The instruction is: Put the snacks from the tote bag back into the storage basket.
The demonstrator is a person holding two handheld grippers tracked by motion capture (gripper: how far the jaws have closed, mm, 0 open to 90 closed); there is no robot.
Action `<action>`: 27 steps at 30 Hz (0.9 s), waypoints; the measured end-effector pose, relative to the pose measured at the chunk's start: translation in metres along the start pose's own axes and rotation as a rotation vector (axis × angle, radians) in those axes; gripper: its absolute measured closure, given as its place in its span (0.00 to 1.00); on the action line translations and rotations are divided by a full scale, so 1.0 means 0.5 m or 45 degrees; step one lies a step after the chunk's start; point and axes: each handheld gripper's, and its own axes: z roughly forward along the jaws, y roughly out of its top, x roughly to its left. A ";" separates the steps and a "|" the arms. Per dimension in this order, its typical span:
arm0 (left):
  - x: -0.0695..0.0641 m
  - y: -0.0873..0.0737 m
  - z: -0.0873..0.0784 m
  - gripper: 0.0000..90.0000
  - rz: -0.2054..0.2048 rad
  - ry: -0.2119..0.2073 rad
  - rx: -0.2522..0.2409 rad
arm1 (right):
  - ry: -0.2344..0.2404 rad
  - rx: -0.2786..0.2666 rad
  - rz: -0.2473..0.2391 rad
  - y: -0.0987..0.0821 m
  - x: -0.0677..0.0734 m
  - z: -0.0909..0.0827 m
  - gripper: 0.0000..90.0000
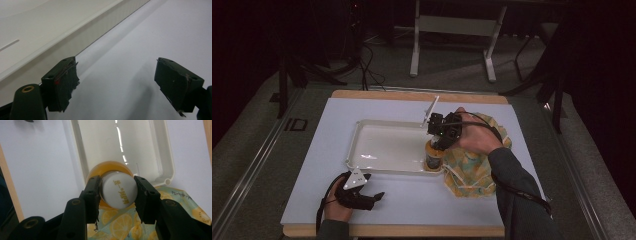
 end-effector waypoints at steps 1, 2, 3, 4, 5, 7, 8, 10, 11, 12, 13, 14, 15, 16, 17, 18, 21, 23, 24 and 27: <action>0.000 0.000 0.000 0.21 0.002 0.000 0.001 | 0.001 0.000 0.000 0.000 0.000 0.001 0.65; 0.000 0.000 0.000 0.21 0.002 0.001 0.002 | 0.005 0.007 0.006 0.000 0.001 0.002 0.65; 0.000 0.000 0.000 0.21 0.003 0.001 0.003 | 0.007 0.015 0.005 0.000 0.002 0.003 0.65; 0.000 0.000 0.000 0.21 0.003 0.001 0.002 | 0.010 0.022 0.003 0.001 0.002 0.004 0.65; 0.000 0.000 0.000 0.21 0.003 0.001 0.003 | 0.011 0.024 -0.002 0.001 0.002 0.006 0.65; 0.000 0.000 0.000 0.21 0.003 0.000 0.003 | 0.010 0.032 0.003 0.002 0.002 0.008 0.65; 0.000 0.000 0.000 0.21 0.003 0.001 0.003 | 0.010 0.034 0.006 0.002 0.002 0.009 0.65; 0.000 0.000 0.000 0.21 0.002 0.000 0.004 | 0.012 0.030 0.018 0.002 0.000 0.011 0.65; 0.000 0.000 0.001 0.21 0.002 -0.001 0.006 | 0.010 0.031 0.015 0.002 0.000 0.012 0.65; 0.000 0.000 0.001 0.21 0.002 0.000 0.006 | 0.011 0.031 0.016 0.003 0.001 0.012 0.65; 0.000 0.000 0.001 0.21 0.002 0.000 0.007 | 0.011 0.033 0.019 0.003 0.001 0.012 0.65; -0.001 0.000 0.001 0.21 0.002 0.000 0.006 | 0.012 0.036 0.027 0.004 0.001 0.012 0.65; -0.001 0.000 0.001 0.21 0.002 0.001 0.006 | 0.011 0.040 0.034 0.004 0.000 0.012 0.65; -0.001 0.001 0.001 0.21 0.002 0.001 0.007 | 0.009 0.042 0.040 0.004 0.000 0.013 0.65; -0.001 0.001 0.001 0.21 0.003 0.002 0.007 | 0.010 0.043 0.047 0.004 0.000 0.013 0.65; -0.001 0.001 0.001 0.21 0.003 0.002 0.007 | 0.009 0.043 0.052 0.004 0.000 0.013 0.65; -0.001 0.001 0.001 0.21 0.005 0.002 0.008 | 0.011 0.041 0.056 0.004 0.000 0.013 0.65; -0.001 0.001 0.001 0.21 0.006 0.002 0.009 | 0.015 0.035 0.056 0.003 0.000 0.014 0.65; -0.001 0.001 0.001 0.21 0.006 0.003 0.011 | 0.014 0.031 0.055 0.003 0.000 0.014 0.65; -0.001 0.001 0.001 0.21 0.006 0.002 0.011 | 0.018 0.020 0.056 0.001 -0.001 0.015 0.64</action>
